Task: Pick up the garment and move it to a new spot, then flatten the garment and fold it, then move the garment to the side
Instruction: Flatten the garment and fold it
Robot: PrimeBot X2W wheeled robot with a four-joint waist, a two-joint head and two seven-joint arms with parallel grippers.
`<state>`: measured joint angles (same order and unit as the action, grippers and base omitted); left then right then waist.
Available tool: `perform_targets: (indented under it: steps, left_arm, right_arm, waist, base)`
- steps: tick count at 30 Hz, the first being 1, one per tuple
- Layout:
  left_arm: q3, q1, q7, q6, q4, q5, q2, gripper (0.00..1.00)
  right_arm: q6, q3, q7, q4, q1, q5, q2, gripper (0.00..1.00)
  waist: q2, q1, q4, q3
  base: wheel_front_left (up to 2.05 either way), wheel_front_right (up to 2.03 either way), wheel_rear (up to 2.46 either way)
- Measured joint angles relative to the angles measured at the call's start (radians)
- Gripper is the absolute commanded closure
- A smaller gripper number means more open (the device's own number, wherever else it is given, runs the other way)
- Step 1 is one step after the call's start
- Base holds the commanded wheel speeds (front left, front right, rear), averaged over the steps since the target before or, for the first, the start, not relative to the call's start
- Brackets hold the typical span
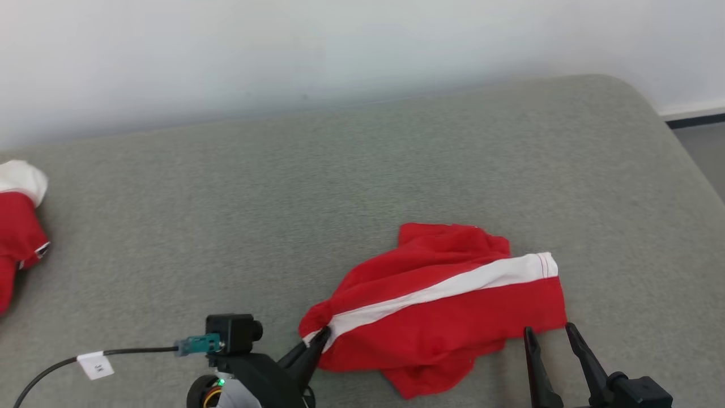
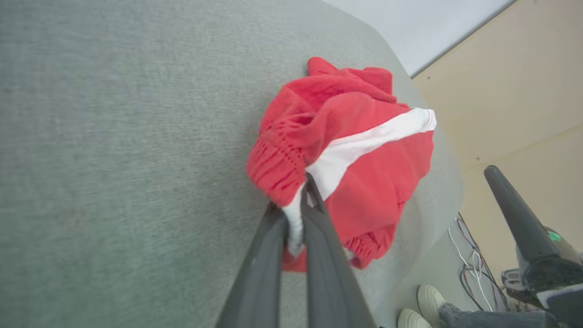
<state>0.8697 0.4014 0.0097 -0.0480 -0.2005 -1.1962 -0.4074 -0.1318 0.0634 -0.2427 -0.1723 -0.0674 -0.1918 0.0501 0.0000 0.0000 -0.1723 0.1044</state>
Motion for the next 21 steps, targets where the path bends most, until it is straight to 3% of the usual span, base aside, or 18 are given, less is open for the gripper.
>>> perform_targets:
  steps: [9, 15, 20, 21]
  left_arm:
    - [0.015, -0.002, -0.085, -0.086, -0.095, 0.122, -0.028, 1.00]
    - [0.023, 0.016, -0.128, -0.128, -0.183, 0.174, -0.025, 1.00]
    - [0.015, 0.010, -0.143, -0.136, -0.213, 0.166, -0.017, 0.98]
    - [0.007, 0.007, -0.158, -0.136, -0.212, 0.162, -0.012, 0.33]
  right_arm:
    - [0.000, 0.006, 0.006, 0.004, 0.002, 0.000, 0.000, 0.00]
    - [0.000, 0.012, 0.010, 0.001, 0.003, -0.006, 0.000, 0.00]
    - [0.000, 0.006, 0.009, -0.001, 0.002, -0.009, 0.000, 0.00]
    - [0.000, 0.004, 0.009, -0.001, 0.001, -0.009, 0.000, 0.00]
  waist:
    - [0.0000, 0.0000, 0.076, -0.001]
    - [0.0000, 0.0000, 0.065, -0.009]
    - [0.0000, 0.0000, 0.052, -0.016]
    - [0.0000, 0.0000, 0.051, -0.017]
  base:
    - [0.00, 0.00, 0.00]
    - [0.00, 0.00, 0.00]
    - [0.00, 0.00, 0.00]
    - [0.00, 0.00, 0.00]
